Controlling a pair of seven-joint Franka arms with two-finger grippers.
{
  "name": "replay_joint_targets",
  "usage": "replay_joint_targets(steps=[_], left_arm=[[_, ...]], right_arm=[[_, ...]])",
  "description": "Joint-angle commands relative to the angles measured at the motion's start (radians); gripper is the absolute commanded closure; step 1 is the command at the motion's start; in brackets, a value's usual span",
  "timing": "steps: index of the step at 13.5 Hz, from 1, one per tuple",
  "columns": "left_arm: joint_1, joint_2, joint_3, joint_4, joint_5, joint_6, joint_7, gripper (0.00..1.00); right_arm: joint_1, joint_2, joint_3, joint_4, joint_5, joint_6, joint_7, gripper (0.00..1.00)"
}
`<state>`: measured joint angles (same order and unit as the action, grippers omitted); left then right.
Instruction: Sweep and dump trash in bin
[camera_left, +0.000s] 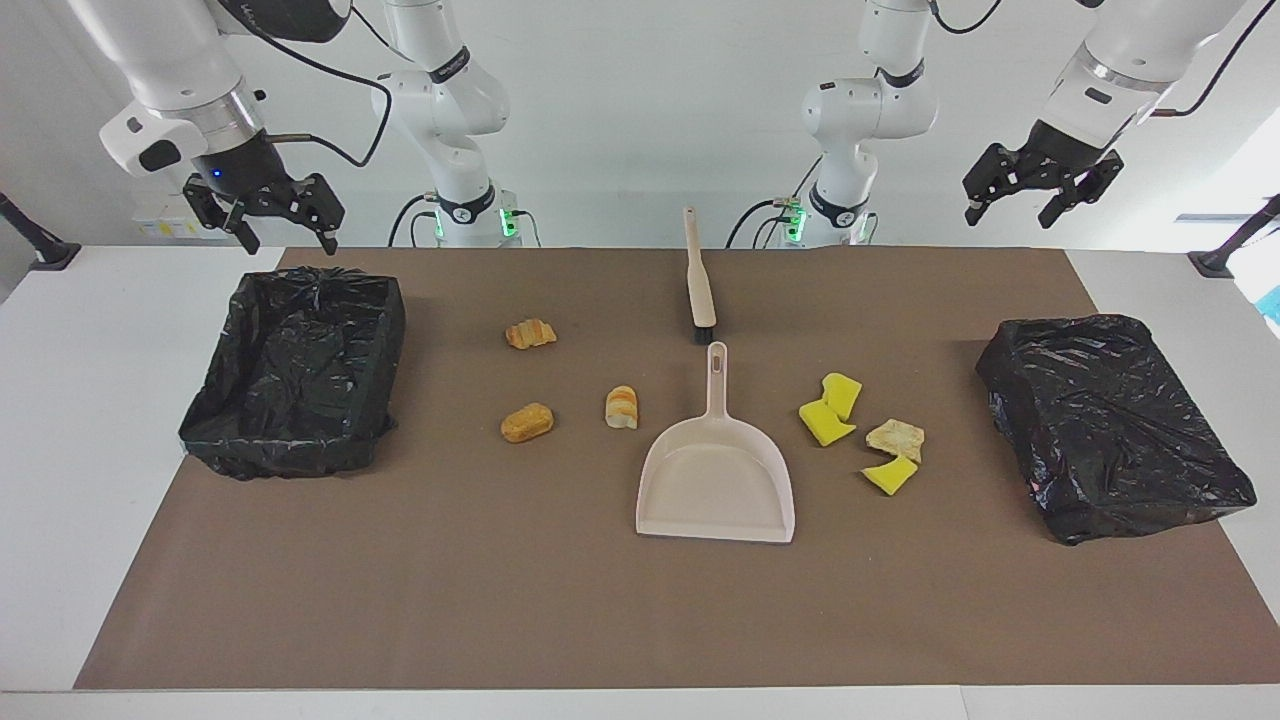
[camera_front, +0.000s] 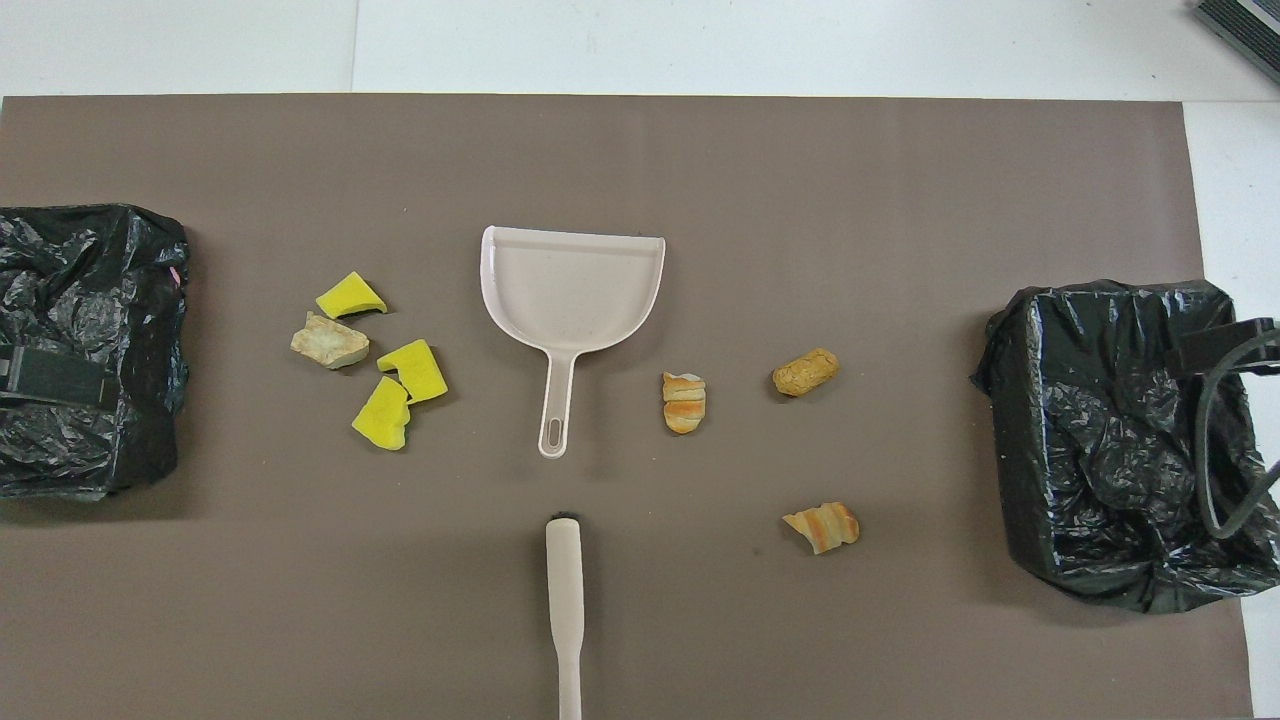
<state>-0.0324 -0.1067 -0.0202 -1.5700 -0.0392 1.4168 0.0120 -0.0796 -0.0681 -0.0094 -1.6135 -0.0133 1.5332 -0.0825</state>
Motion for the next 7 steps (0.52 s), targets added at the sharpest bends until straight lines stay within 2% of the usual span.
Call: replay_joint_targets(steps=[1, 7], left_arm=[[0.005, -0.013, 0.0, -0.007, -0.005, -0.012, 0.006, 0.0], [0.005, -0.013, 0.0, -0.007, -0.005, -0.012, 0.006, 0.0]], right_arm=[[-0.003, -0.01, 0.002, -0.009, 0.005, -0.013, -0.022, 0.0], [0.004, -0.013, 0.005, -0.013, 0.004, -0.013, -0.017, 0.0]])
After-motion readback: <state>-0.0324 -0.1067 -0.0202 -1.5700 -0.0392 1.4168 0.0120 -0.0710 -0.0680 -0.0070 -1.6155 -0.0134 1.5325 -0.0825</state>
